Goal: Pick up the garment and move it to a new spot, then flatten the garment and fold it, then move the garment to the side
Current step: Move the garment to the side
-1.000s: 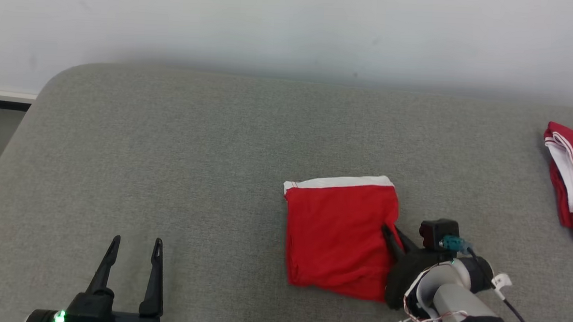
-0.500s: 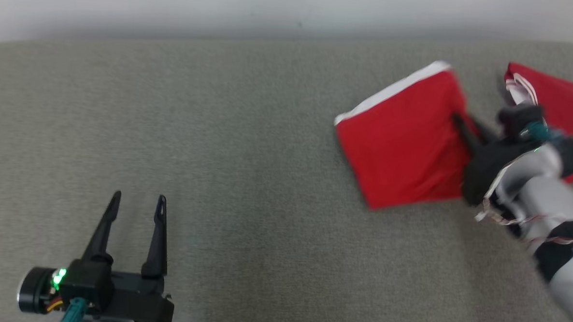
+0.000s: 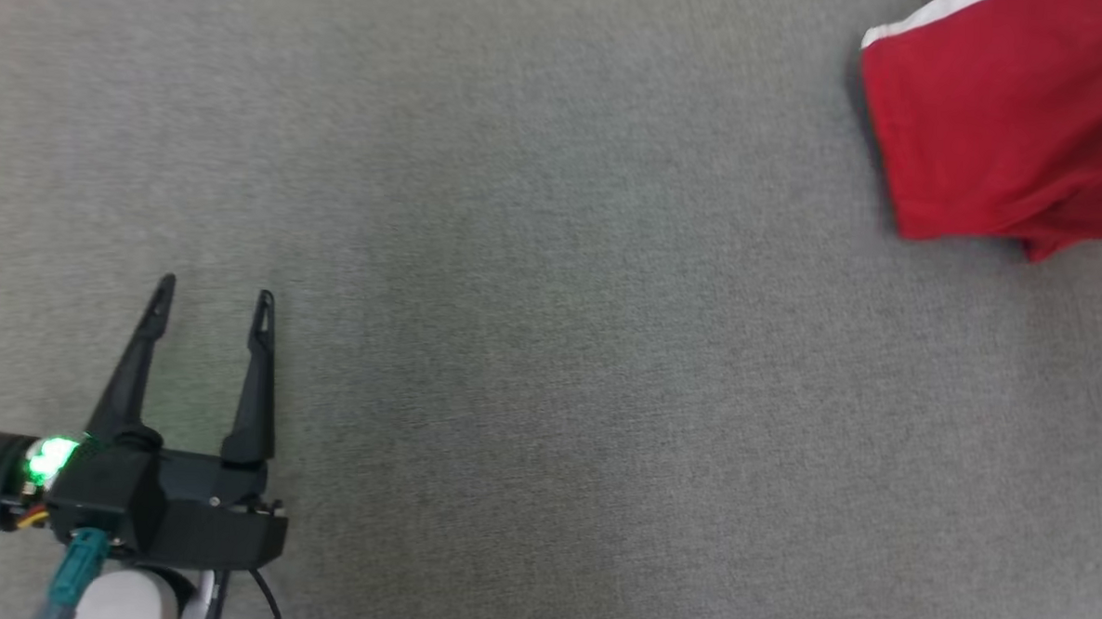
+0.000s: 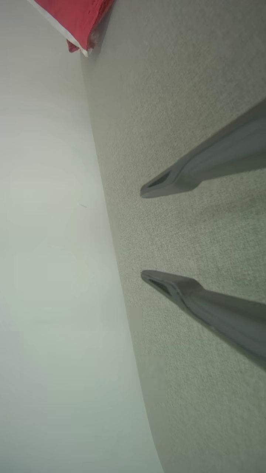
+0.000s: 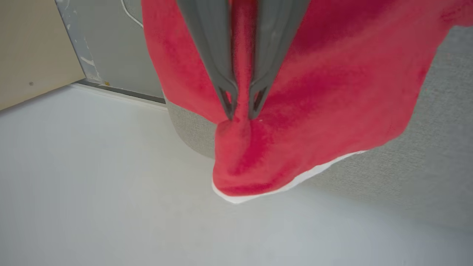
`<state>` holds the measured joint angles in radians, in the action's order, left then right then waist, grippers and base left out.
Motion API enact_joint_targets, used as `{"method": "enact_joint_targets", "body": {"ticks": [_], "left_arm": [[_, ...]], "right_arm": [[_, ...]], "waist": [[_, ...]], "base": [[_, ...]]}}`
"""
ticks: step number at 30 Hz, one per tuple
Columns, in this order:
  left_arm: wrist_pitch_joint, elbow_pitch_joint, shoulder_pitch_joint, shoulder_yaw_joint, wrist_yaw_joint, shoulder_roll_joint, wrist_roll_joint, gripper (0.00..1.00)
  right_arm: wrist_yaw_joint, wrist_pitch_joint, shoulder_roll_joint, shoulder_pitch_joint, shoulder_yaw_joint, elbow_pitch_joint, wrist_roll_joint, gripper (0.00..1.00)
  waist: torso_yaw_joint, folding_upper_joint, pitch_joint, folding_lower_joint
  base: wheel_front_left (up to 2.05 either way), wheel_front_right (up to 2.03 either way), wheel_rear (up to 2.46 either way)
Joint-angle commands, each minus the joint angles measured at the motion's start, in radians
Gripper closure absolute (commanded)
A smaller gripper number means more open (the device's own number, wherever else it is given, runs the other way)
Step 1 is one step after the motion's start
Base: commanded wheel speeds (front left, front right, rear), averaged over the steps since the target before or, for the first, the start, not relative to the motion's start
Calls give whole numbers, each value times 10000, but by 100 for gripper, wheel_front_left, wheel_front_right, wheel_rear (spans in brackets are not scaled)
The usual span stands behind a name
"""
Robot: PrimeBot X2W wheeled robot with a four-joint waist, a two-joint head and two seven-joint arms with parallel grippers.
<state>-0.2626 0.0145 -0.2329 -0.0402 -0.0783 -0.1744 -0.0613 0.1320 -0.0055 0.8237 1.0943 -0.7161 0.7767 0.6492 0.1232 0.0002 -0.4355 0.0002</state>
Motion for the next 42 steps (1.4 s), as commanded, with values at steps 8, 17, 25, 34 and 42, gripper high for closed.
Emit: {"method": "enact_joint_targets", "body": {"ticks": [8, 17, 25, 34, 42], "left_arm": [[170, -941, -460, 146, 10, -569, 180, 0], [547, -1926, -549, 215, 69, -893, 261, 0], [680, -2219, -570, 95, 108, -964, 266, 0], [590, -2053, -532, 71, 205, -988, 189, 0], [260, -1663, -141, 65, 387, -758, 1, 0]], "right_arm": [[-33, -220, 558, 1201, -391, 683, -601, 100], [-33, -574, 971, 2226, -589, 1437, -905, 100], [-33, -844, 1011, 2735, -707, 2074, -1064, 100], [-33, -964, 601, 3088, -765, 2831, -1242, 0], [-33, -1632, 281, 3140, -784, 2874, -1329, 0]], "waist": [[920, -2, -1556, -2], [1185, -2, -2225, -2], [1208, -2, -2457, -2], [1053, -2, -2359, -2], [863, -2, -1172, -2]], "base": [[0, 0, 0], [0, 0, 0], [0, 0, 0], [0, 0, 0], [0, 0, 0]]}}
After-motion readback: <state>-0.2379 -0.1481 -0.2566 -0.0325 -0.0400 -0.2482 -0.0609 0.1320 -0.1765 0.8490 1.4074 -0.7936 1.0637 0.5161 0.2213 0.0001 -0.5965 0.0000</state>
